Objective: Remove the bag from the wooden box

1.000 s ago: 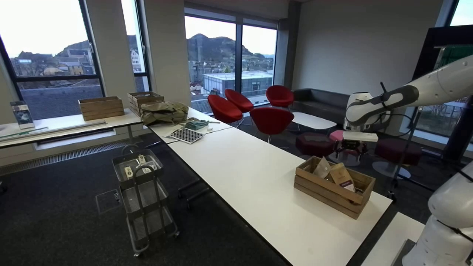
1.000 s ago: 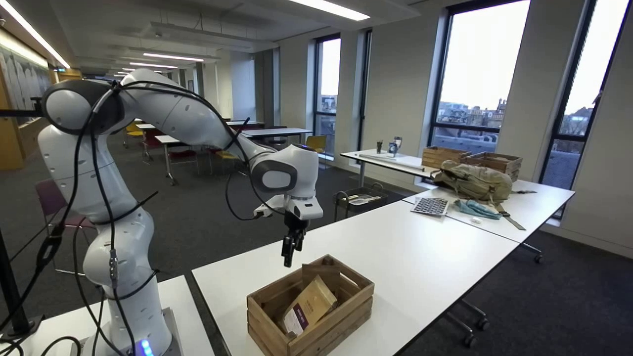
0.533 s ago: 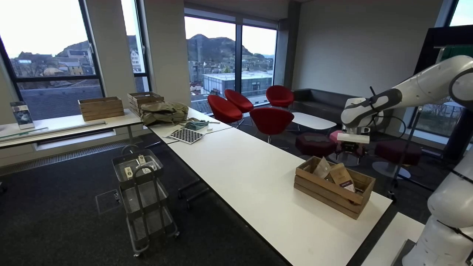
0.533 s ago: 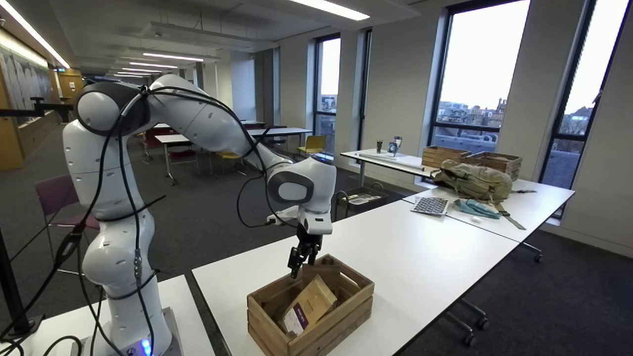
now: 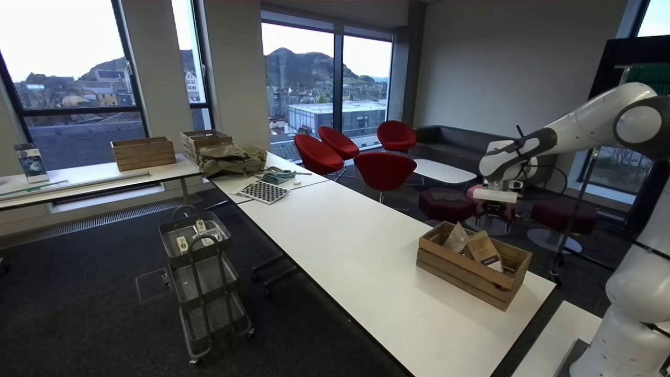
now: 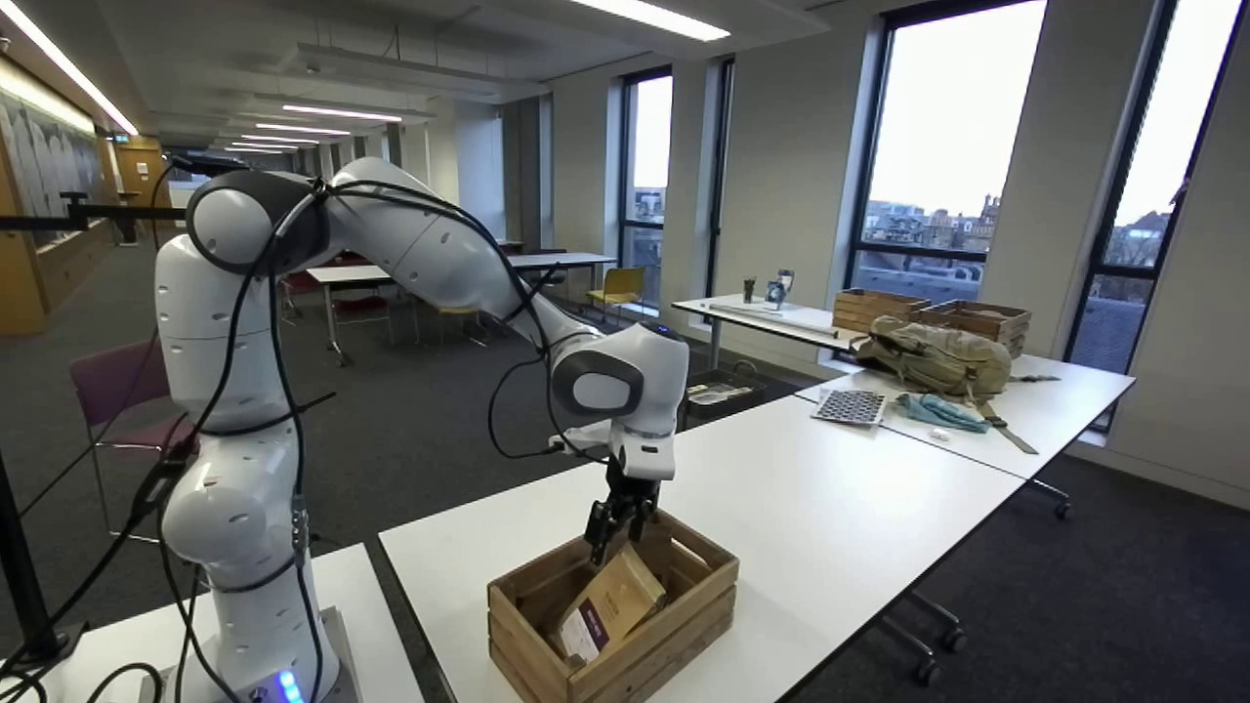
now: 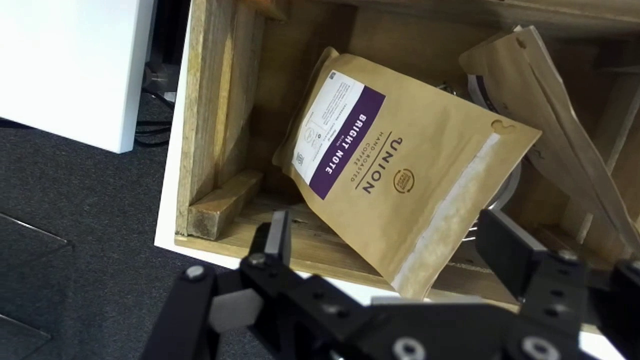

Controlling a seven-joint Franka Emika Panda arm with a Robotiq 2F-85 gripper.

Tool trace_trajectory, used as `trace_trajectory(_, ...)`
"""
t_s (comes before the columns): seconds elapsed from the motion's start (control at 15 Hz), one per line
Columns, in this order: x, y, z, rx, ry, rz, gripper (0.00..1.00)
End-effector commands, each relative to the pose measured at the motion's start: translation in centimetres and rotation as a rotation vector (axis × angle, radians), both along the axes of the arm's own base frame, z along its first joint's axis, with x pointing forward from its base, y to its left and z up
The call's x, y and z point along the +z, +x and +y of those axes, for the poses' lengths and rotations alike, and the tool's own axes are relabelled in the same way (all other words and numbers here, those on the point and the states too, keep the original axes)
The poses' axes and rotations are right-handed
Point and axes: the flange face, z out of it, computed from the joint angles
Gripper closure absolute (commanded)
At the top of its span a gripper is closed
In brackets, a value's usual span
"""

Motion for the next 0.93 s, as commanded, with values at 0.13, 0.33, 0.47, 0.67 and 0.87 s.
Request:
trace_trajectory(0.13,-0.1,2.4,-0.5,-0.017,0.026,-0.009,0.0)
trace_trajectory(0.33,-0.3,3.5,0.2,-0.021,0.041,-0.019,0.0)
trace_trajectory(0.47,-0.6,4.0,0.6,-0.017,0.048,-0.014,0.0)
trace_trajectory(0.67,-1.8,4.1,1.1,-0.002,0.053,0.008,0.0)
trace_trajectory(0.87,-3.3,3.8,1.1,0.003,0.058,0.034,0.0)
